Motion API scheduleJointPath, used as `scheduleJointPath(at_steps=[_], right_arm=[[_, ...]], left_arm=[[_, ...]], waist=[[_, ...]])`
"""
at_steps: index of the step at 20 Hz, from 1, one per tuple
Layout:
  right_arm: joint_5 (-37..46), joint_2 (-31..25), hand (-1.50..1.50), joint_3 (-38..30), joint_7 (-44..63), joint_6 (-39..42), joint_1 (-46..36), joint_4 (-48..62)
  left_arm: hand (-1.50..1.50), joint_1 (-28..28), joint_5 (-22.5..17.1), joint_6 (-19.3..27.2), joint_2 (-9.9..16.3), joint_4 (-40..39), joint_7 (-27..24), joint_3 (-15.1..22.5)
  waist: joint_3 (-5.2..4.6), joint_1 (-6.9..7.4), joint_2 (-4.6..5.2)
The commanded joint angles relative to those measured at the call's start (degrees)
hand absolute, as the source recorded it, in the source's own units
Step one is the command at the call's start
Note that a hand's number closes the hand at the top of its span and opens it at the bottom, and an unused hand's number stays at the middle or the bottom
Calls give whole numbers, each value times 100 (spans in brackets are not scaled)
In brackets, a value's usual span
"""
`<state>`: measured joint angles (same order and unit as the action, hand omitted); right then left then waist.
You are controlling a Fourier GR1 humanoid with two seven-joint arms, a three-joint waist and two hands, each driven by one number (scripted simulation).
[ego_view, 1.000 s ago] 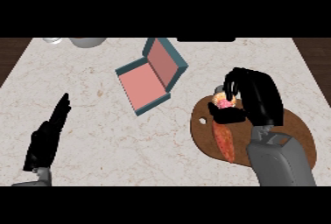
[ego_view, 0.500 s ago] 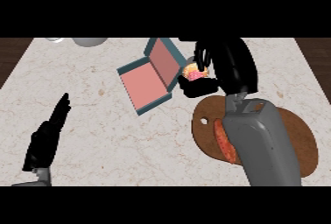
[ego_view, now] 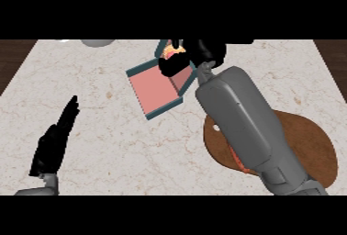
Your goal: Pick the cupcake from the cutting board and place it in the cardboard box
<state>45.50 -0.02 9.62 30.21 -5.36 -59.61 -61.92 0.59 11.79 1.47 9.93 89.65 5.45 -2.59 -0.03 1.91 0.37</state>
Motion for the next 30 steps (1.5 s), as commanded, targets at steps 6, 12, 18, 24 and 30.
scheduleJointPath(at_steps=[6,12,18,24,30], right_arm=[[-866,2,150,323,-473,-968,-1024,2668],[-1493,2,-150,448,-524,-1351,-1122,3619],[-2039,2,-150,550,-1098,-1890,-1053,3985],[-2562,2,-150,-247,-1706,-3027,-1229,3769],[-3407,2,-150,-1092,-2723,-3565,-934,3401]], left_arm=[[0,531,41,27,-85,-353,71,-8],[0,498,274,38,-202,-245,146,305],[0,561,42,-165,-65,-277,48,116],[0,476,136,-39,-196,-232,71,207],[0,346,135,-2,-80,-321,-20,33]], waist=[[-4,139,63],[-1,315,93],[0,439,118],[10,296,113],[11,119,77]])
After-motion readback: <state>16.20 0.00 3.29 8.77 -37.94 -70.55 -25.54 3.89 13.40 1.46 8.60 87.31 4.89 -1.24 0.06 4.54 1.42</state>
